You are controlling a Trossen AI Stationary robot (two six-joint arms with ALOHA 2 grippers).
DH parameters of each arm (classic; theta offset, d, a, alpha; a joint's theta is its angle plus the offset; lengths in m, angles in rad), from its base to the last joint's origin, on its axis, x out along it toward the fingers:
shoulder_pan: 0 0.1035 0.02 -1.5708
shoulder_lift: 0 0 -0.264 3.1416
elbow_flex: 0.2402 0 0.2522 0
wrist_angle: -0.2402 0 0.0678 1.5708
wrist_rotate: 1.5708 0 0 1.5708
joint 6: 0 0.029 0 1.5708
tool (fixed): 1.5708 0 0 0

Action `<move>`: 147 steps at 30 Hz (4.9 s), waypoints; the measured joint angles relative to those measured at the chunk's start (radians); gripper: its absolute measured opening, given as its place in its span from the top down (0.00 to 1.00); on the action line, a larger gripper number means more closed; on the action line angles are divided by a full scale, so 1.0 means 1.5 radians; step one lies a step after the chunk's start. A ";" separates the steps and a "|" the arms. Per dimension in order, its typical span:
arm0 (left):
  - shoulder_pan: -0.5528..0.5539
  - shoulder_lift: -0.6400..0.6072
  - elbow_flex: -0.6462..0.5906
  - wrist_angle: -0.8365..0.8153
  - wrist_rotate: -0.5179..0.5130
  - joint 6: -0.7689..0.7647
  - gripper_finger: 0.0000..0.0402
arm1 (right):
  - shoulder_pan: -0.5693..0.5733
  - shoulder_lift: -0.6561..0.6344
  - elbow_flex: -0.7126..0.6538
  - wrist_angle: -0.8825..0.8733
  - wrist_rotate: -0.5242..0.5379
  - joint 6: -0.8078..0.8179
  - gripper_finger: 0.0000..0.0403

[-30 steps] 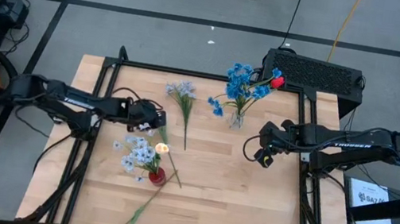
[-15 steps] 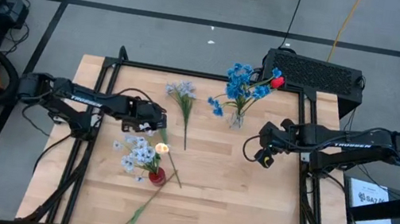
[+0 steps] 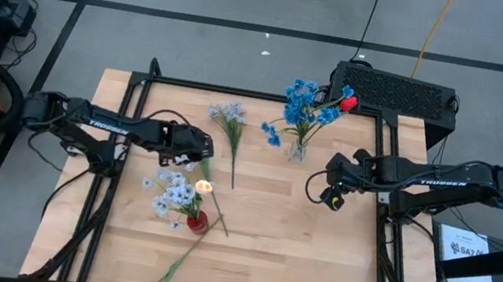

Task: Sort flowers into vase by color
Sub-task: Put the bottom white flower into the red vase

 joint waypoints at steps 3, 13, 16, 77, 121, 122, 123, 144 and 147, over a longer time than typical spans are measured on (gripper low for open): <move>0.000 0.000 0.000 0.001 -0.005 0.023 0.70 | 0.000 0.000 0.000 0.000 0.000 -0.001 1.00; 0.000 0.069 0.000 0.075 -0.003 0.034 0.63 | 0.000 0.000 0.000 0.001 0.000 -0.008 1.00; 0.000 0.089 0.000 0.084 -0.002 0.029 0.60 | 0.000 0.000 0.000 0.001 -0.002 -0.008 1.00; -0.036 -0.475 0.113 0.077 -0.200 0.731 1.00 | 0.000 0.000 0.000 0.067 0.000 0.074 1.00; -0.275 -0.361 0.094 0.292 -0.203 0.774 1.00 | 0.000 0.000 0.000 0.080 0.032 0.110 1.00; -0.277 -0.359 0.094 0.297 -0.203 0.784 1.00 | 0.000 0.000 0.000 0.080 0.032 0.110 1.00; -0.279 -0.359 0.094 0.303 -0.204 0.795 1.00 | 0.000 0.000 0.000 0.081 0.032 0.110 1.00; -0.349 -0.350 0.098 0.331 -0.139 0.885 1.00 | 0.000 0.000 0.000 0.110 0.032 0.127 1.00; -0.349 -0.338 0.098 0.334 -0.139 0.885 1.00 | 0.000 0.000 0.000 0.110 0.032 0.127 1.00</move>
